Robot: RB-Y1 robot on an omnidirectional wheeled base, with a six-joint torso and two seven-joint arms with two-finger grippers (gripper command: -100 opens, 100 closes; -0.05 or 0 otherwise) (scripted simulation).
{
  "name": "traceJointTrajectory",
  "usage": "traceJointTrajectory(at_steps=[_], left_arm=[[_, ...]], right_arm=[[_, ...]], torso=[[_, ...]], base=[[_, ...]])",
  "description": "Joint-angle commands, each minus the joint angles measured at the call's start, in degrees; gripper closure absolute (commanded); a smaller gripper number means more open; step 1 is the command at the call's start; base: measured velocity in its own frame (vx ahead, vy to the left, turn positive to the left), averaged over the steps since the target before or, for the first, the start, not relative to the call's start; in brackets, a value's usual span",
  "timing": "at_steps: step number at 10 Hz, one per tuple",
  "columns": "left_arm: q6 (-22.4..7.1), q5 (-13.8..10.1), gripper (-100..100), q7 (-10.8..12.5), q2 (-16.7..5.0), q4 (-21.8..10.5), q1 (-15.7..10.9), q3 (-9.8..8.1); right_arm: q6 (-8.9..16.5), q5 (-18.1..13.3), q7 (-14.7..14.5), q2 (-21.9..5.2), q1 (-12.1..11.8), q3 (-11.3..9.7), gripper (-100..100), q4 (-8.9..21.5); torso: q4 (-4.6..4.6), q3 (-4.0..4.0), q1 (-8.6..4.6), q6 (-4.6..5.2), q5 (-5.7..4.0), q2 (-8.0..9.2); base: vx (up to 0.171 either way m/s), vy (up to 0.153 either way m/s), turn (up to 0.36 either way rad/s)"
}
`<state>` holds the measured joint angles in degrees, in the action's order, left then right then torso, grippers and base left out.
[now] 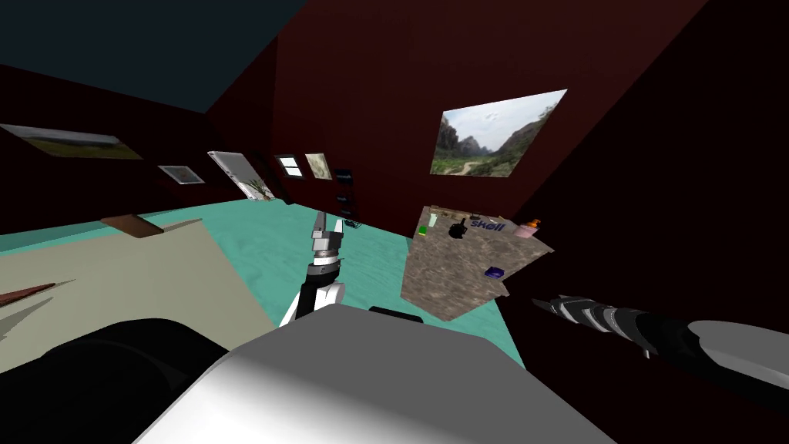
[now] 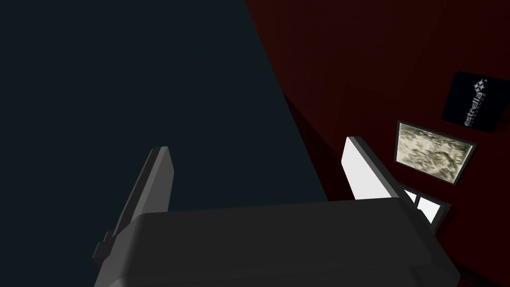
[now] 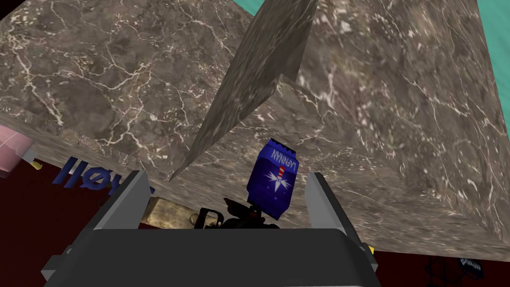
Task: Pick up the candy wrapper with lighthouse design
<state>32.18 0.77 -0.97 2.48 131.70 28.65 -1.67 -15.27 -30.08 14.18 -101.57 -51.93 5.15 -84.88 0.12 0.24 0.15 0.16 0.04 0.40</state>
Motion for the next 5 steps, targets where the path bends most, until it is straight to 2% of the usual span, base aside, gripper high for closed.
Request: traceJointTrajectory(at_steps=[1, 2, 3, 4, 5], left_arm=[[0.0, 0.0, 0, 0.0, 0.0, 0.0, 0.0, 0.0], [0.0, 0.0, 0, 0.0, 0.0, 0.0, 0.0, 0.0], [0.0, 0.0, 0, 0.0, 0.0, 0.0, 0.0, 0.0], [0.0, 0.0, 0, 0.0, 0.0, 0.0, 0.01, 0.0], [0.0, 0.0, 0, 0.0, 0.0, 0.0, 0.0, 0.0]], right_arm=[[0.01, -0.54, 0.12, -0.19, 2.52, -1.55, -100, 0.49], [0.01, -0.54, 0.12, -0.19, 2.52, -1.55, -100, 0.49], [0.39, -0.95, 0.56, -1.48, 3.26, -0.68, -100, -0.01], [0.39, -0.95, 0.56, -1.48, 3.26, -0.68, -100, -0.01], [0.39, -0.95, 0.56, -1.48, 3.26, -0.68, -100, -0.01]], torso=[[0.0, 0.0, 0.0, 0.0, 0.0, 0.0], [-0.02, -0.04, -0.03, -0.03, -0.02, -0.07], [-0.05, -0.1, -0.05, -0.04, -0.03, -0.18], [-0.03, -0.08, -0.08, 0.01, -0.02, -0.12], [-0.03, -0.07, -0.09, -0.02, -0.04, -0.11]], base=[[-0.048, 0.012, -0.07], [-0.02, 0.007, 0.018], [-0.047, -0.004, -0.212], [-0.045, -0.001, -0.127], [-0.019, 0.002, 0.02]])
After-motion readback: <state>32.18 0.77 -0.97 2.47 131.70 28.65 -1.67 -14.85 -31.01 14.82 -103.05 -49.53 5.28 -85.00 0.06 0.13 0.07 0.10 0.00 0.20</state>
